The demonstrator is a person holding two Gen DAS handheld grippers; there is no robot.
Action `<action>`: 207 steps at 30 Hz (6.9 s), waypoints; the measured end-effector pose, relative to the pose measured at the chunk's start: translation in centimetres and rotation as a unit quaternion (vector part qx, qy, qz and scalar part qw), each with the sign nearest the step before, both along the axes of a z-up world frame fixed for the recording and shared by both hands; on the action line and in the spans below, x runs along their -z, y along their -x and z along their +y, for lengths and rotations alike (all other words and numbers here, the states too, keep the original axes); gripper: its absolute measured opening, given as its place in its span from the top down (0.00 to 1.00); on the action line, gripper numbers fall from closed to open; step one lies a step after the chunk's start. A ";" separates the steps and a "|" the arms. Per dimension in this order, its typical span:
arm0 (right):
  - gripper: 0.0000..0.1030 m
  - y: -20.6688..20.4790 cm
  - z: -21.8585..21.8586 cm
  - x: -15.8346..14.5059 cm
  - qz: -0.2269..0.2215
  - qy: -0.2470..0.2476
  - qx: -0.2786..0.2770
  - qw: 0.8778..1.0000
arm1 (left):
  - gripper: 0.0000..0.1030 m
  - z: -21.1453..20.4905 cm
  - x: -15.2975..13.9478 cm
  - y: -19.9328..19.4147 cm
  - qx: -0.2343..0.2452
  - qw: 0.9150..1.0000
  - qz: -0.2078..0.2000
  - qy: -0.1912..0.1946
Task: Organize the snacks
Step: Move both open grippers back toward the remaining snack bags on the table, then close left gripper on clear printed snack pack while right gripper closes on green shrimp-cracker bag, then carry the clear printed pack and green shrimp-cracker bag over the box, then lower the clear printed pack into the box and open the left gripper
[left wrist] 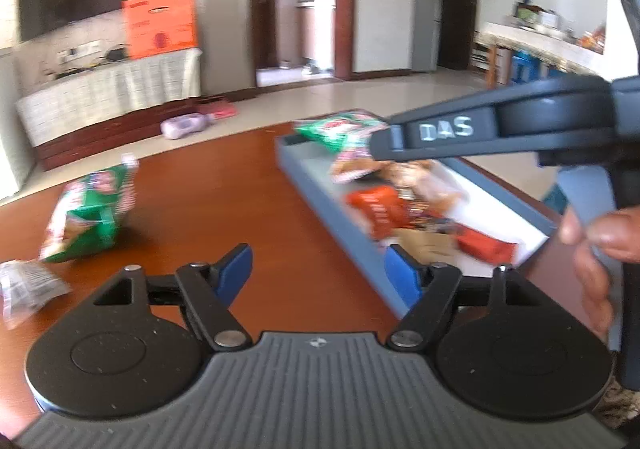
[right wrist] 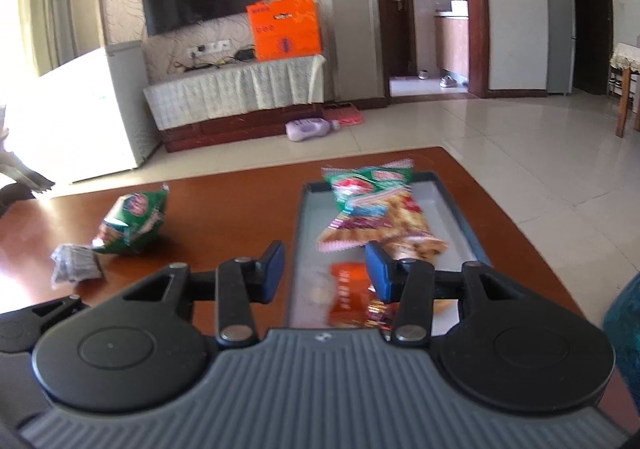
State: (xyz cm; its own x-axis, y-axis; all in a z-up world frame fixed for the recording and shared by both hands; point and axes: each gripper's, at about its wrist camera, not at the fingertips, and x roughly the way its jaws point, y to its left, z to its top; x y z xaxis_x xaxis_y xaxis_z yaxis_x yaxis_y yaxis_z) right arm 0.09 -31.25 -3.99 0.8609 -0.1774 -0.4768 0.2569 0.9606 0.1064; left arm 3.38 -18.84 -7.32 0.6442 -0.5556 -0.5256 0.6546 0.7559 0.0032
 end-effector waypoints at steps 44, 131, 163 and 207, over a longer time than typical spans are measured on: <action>0.40 -14.0 14.9 3.3 0.019 -0.036 -0.076 0.996 | 0.47 19.4 5.1 -15.9 -0.308 0.947 0.089 0.037; 0.51 7.4 4.3 -2.5 -0.075 0.074 -0.059 0.993 | 0.63 -0.7 -1.4 -2.0 -0.179 0.983 0.032 0.020; 0.50 10.5 -2.4 -1.8 -0.076 0.045 0.026 0.996 | 0.63 -10.3 -0.3 -1.9 -0.097 0.994 0.033 0.044; 0.51 7.5 -4.3 -1.5 -0.023 0.019 0.069 0.997 | 0.59 -23.1 3.0 -8.9 -0.004 0.997 0.060 0.045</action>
State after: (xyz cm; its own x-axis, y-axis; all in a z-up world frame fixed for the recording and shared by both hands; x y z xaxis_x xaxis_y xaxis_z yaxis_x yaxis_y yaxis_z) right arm -7.42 -35.55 -2.53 0.8476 -0.3140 -0.4277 0.3835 0.9196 0.0849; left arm 12.27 -41.98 -10.36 0.5847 -0.5987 -0.5474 0.6396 0.7553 -0.1428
